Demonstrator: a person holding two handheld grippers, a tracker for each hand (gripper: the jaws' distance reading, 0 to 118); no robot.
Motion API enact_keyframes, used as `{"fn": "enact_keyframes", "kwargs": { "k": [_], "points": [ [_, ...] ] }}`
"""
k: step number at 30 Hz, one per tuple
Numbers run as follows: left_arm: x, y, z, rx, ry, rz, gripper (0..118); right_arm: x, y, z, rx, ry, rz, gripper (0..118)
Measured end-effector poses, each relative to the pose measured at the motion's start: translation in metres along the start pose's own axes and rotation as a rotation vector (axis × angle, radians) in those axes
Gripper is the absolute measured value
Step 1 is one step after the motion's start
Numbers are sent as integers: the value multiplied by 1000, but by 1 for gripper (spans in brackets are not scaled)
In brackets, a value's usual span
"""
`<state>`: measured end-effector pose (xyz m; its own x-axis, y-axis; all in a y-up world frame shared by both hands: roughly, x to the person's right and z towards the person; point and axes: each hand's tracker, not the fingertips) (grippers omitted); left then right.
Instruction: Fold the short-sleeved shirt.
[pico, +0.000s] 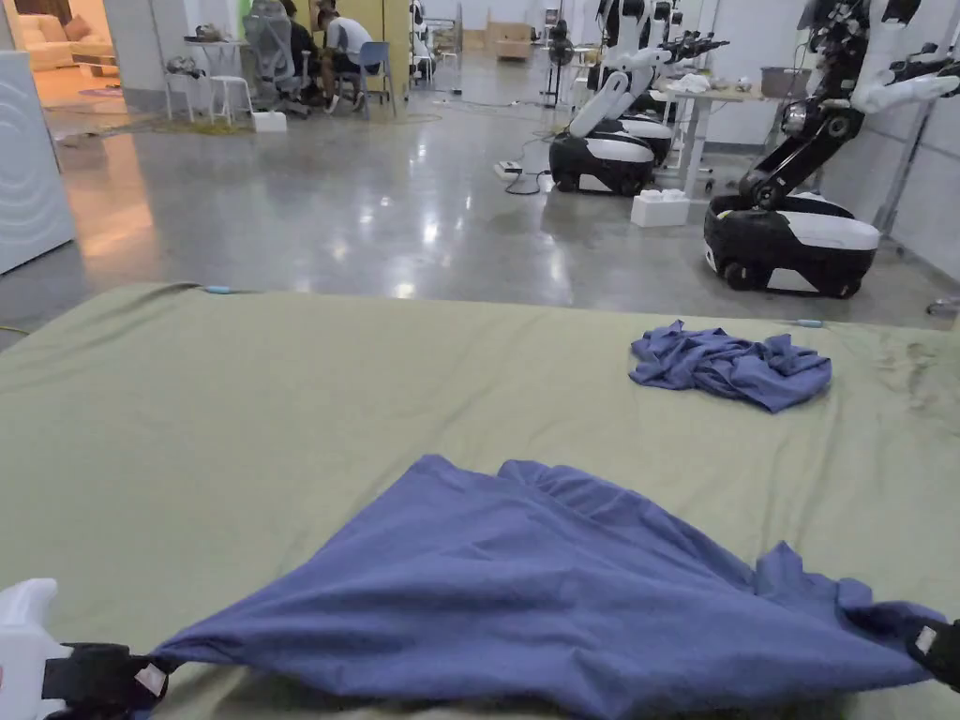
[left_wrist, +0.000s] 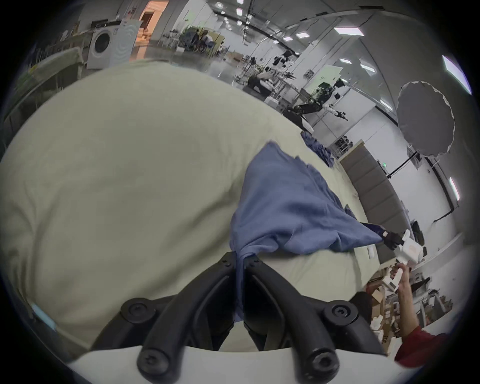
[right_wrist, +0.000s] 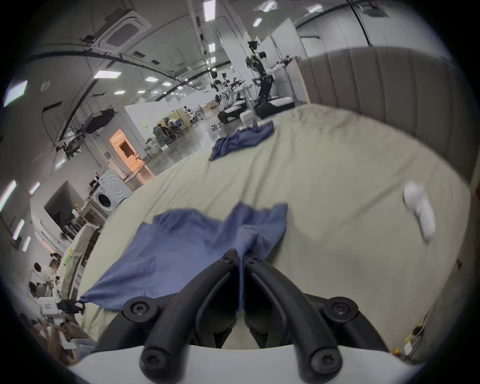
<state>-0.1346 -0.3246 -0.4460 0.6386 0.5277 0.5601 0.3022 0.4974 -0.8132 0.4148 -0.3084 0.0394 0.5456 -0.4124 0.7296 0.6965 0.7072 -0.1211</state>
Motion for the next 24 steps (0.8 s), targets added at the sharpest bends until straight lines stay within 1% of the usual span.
{"fn": "enact_keyframes", "kwargs": {
  "k": [2, 6, 7, 8, 9, 10, 11, 12, 13, 14, 15, 17, 18, 19, 21, 22, 23, 24],
  "points": [
    [-7, -9, -2, -1, 4, 25, 3, 7, -14, -2, -40, -35, -1, 5],
    [-18, -13, -13, -19, 38, 41, 3, 19, -26, -4, -34, -35, -29, 5],
    [-20, -12, -17, -32, 51, 49, 3, 19, -26, -7, -31, -40, -23, 5],
    [-21, -12, -21, -45, 56, 56, 9, 20, -25, -12, -30, -64, -8, 8],
    [-21, -11, -24, -55, 55, 61, 9, 19, -23, -17, -45, -96, -6, 12],
    [-18, -11, -25, -66, 84, 58, 12, 19, -22, -19, -42, -131, -11, 12],
    [-15, -12, -24, -66, 94, 52, 23, 19, -20, -19, -39, -162, -5, 32],
    [-13, -12, -20, -50, 85, 44, 39, 19, -18, -15, -40, -164, -10, 62],
    [-11, -10, -15, -42, 75, 46, 58, 18, -17, -4, -21, -156, -32, 85],
    [-6, -9, -6, -45, 46, 61, 88, 9, -18, 17, 27, -117, -38, 89],
    [0, -10, 9, 2, 3, 60, 93, 2, -19, 36, 53, -80, -15, 89],
    [29, -23, 47, 121, -23, 4, 93, -25, -34, 84, 160, -89, 48, 89],
    [51, -40, 72, 228, -8, -50, 93, -34, -46, 111, 248, -92, 112, 89],
    [68, -59, 92, 332, 0, -110, 93, -49, -61, 133, 297, -75, 185, 89],
    [104, -97, 124, 464, 42, -219, 93, -75, -95, 169, 400, -64, 317, 90],
    [119, -114, 133, 519, 64, -286, 93, -80, -113, 182, 456, -63, 347, 88],
    [134, -135, 140, 579, 94, -342, 85, -89, -128, 194, 497, -49, 355, 71],
    [146, -152, 146, 628, 101, -399, 59, -99, -139, 203, 498, -32, 369, 36]
  ]
}}
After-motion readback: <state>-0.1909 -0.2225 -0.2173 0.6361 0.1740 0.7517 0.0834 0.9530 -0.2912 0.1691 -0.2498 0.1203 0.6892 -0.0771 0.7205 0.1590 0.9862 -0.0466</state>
